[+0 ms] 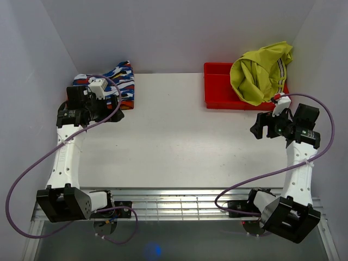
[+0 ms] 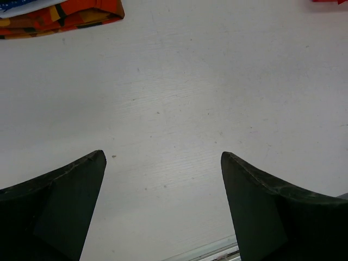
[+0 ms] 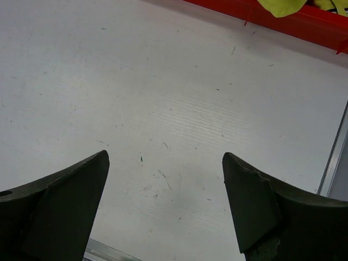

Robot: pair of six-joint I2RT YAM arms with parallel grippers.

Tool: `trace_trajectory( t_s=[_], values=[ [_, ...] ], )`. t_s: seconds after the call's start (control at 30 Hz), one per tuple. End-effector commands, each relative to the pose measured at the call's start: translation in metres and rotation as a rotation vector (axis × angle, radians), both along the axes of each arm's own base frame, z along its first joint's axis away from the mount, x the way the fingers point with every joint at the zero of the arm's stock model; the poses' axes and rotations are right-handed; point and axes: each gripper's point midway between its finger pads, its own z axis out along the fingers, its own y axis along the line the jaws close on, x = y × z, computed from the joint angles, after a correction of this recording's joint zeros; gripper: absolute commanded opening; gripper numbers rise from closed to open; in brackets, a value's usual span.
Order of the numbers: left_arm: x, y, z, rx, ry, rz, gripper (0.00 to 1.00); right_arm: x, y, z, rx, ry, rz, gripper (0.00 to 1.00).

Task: Fold and stack the trousers
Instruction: Grab the trousers from the pile

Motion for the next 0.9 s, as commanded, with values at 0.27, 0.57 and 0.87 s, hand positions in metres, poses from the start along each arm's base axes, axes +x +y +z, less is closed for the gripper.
trace_trajectory(
  t_s=[0.27, 0.57, 0.87],
  values=[
    [0.025, -0.017, 0.042, -0.079, -0.063, -0.074, 0.98, 0.125, -0.039, 0.063, 0.011, -0.157, -0.173, 0.9],
    [0.026, -0.018, 0.033, -0.105, -0.031, -0.06, 0.98, 0.259, -0.045, 0.05, 0.005, -0.203, -0.177, 0.9],
    [0.029, 0.002, -0.015, -0.032, 0.103, 0.041, 0.98, 0.405, -0.091, -0.056, -0.277, -0.334, -0.353, 0.66]
  ],
)
